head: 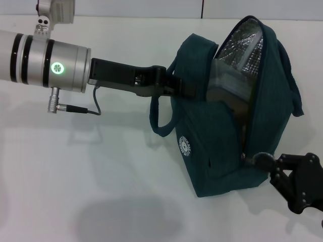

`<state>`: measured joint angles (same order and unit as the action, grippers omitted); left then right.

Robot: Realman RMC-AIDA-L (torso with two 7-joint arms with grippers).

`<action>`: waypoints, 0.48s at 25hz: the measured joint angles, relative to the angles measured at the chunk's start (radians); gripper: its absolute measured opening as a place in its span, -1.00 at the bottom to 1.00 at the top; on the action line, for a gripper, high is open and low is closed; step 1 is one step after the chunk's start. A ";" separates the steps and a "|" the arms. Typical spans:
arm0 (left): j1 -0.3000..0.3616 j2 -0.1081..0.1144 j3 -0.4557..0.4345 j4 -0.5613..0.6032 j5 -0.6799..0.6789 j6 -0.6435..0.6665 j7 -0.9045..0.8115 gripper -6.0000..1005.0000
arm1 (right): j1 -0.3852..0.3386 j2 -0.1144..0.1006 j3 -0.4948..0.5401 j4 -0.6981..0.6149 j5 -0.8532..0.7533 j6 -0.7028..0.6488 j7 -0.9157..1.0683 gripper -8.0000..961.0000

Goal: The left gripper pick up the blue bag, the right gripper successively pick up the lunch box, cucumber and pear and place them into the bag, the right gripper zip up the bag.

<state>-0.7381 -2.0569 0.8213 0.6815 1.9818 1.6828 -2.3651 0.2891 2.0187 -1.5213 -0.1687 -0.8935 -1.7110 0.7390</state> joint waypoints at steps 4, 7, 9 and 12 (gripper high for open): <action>0.003 0.002 -0.001 0.000 -0.001 0.000 0.005 -0.85 | -0.003 -0.001 0.000 0.005 0.036 -0.025 -0.004 -0.97; 0.004 0.002 -0.001 0.000 -0.002 -0.001 0.015 -0.85 | -0.002 -0.001 0.000 0.003 0.058 -0.029 -0.009 -0.97; 0.004 0.002 -0.001 0.000 -0.003 -0.001 0.024 -0.85 | 0.005 0.000 -0.001 -0.002 0.070 -0.032 -0.009 -0.97; 0.005 0.000 -0.002 0.000 -0.017 -0.002 0.051 -0.85 | 0.016 0.002 -0.006 -0.011 0.077 -0.035 -0.010 -0.97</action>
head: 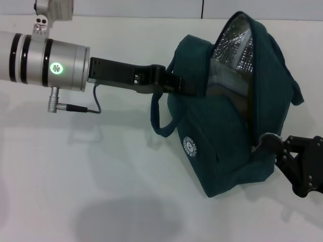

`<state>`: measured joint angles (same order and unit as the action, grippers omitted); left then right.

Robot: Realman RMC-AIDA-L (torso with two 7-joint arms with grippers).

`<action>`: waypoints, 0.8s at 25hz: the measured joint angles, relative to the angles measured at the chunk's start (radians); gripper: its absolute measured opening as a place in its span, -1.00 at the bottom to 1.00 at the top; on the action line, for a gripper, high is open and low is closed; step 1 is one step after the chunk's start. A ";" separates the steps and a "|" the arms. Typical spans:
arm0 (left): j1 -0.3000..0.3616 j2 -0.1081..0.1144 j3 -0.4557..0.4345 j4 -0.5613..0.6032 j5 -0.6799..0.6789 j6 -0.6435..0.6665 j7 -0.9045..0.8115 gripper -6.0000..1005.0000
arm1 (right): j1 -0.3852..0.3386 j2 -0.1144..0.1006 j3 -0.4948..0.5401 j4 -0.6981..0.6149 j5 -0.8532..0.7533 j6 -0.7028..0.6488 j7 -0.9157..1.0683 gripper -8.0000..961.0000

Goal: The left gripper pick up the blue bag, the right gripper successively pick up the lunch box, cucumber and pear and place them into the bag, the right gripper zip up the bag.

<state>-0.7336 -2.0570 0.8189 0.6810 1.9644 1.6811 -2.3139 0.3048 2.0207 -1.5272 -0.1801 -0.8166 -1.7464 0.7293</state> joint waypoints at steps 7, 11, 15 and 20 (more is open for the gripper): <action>0.018 -0.012 -0.001 0.006 -0.024 -0.004 0.077 -0.85 | 0.007 0.001 -0.004 -0.002 -0.003 0.011 0.000 -0.97; 0.033 -0.018 -0.003 0.000 -0.051 -0.011 0.146 -0.69 | 0.008 0.001 -0.004 -0.002 -0.004 0.012 0.000 -0.97; 0.071 -0.023 -0.003 0.004 -0.151 -0.014 0.200 -0.54 | 0.008 0.001 -0.004 -0.004 -0.004 0.009 0.000 -0.97; 0.129 -0.017 -0.003 0.011 -0.294 -0.011 0.267 -0.25 | 0.008 0.001 -0.003 -0.015 -0.003 0.006 -0.001 -0.97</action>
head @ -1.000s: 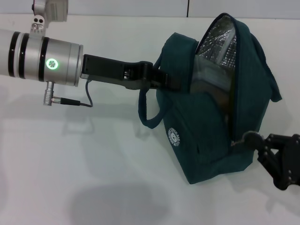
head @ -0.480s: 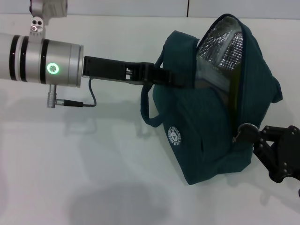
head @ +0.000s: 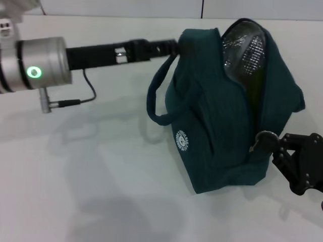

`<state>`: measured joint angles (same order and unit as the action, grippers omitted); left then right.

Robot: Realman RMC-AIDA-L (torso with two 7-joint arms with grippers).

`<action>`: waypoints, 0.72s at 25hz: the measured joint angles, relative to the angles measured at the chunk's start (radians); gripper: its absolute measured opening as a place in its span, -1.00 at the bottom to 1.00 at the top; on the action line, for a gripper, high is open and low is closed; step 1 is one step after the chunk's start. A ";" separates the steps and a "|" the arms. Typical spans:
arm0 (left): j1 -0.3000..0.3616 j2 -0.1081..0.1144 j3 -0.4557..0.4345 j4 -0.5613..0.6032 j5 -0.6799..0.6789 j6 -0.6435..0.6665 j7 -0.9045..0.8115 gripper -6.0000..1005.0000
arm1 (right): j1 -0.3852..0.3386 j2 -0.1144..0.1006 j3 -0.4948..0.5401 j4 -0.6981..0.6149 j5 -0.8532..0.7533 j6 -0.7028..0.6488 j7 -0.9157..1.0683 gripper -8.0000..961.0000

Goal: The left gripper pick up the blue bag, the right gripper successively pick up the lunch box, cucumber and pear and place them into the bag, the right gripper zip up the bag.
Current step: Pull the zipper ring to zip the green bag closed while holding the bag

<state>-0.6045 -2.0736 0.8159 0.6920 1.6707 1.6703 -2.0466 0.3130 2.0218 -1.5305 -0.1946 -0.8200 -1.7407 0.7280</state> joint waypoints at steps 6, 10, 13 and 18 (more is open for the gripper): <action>0.055 0.003 0.001 0.003 -0.077 0.017 0.097 0.23 | -0.001 -0.002 0.007 -0.037 0.009 -0.006 -0.010 -0.97; 0.082 0.002 0.001 0.003 -0.079 0.053 0.153 0.52 | -0.001 -0.003 0.010 -0.088 0.035 -0.006 -0.011 -0.97; 0.096 0.001 0.000 0.002 -0.079 0.067 0.178 0.71 | 0.000 -0.003 0.021 -0.122 0.060 -0.002 -0.012 -0.97; 0.132 -0.006 0.000 -0.004 -0.086 0.112 0.251 0.77 | 0.046 -0.004 0.065 -0.138 0.087 0.020 -0.007 -0.97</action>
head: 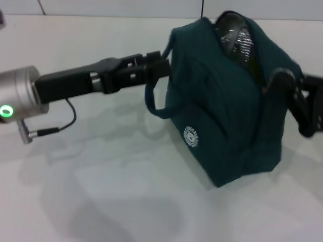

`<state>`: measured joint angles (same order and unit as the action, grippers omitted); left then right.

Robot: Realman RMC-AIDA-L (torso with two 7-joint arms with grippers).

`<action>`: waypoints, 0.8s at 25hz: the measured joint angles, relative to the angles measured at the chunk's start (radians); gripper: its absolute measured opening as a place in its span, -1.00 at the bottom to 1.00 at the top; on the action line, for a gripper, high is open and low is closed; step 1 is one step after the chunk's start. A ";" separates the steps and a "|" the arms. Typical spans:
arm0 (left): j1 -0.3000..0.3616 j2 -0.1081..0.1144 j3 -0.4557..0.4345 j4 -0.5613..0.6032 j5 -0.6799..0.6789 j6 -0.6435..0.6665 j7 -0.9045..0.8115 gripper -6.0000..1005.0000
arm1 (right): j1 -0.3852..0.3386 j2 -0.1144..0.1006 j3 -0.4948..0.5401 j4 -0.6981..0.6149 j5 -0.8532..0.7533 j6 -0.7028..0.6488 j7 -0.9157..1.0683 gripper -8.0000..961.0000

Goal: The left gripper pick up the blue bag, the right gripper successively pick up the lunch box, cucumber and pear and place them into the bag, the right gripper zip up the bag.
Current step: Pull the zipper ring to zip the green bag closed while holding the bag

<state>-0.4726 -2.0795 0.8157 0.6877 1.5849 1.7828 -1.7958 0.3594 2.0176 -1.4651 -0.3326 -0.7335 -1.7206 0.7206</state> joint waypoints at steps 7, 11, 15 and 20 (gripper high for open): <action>0.056 -0.005 0.009 -0.004 0.000 0.038 0.076 0.76 | 0.119 0.003 0.005 0.000 0.004 0.044 0.032 -0.97; 0.077 -0.006 0.005 -0.021 -0.005 0.046 0.131 0.76 | 0.172 0.005 -0.032 0.002 -0.001 0.080 0.048 -0.97; 0.081 -0.004 -0.044 -0.092 -0.008 0.038 0.209 0.75 | 0.218 0.009 -0.085 -0.006 -0.002 0.139 0.048 -0.97; 0.095 -0.006 -0.080 -0.137 0.002 -0.015 0.306 0.75 | 0.262 0.009 -0.104 -0.012 -0.002 0.219 0.047 -0.97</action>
<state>-0.3780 -2.0852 0.7354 0.5512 1.5864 1.7675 -1.4894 0.6211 2.0267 -1.5692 -0.3446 -0.7350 -1.5018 0.7680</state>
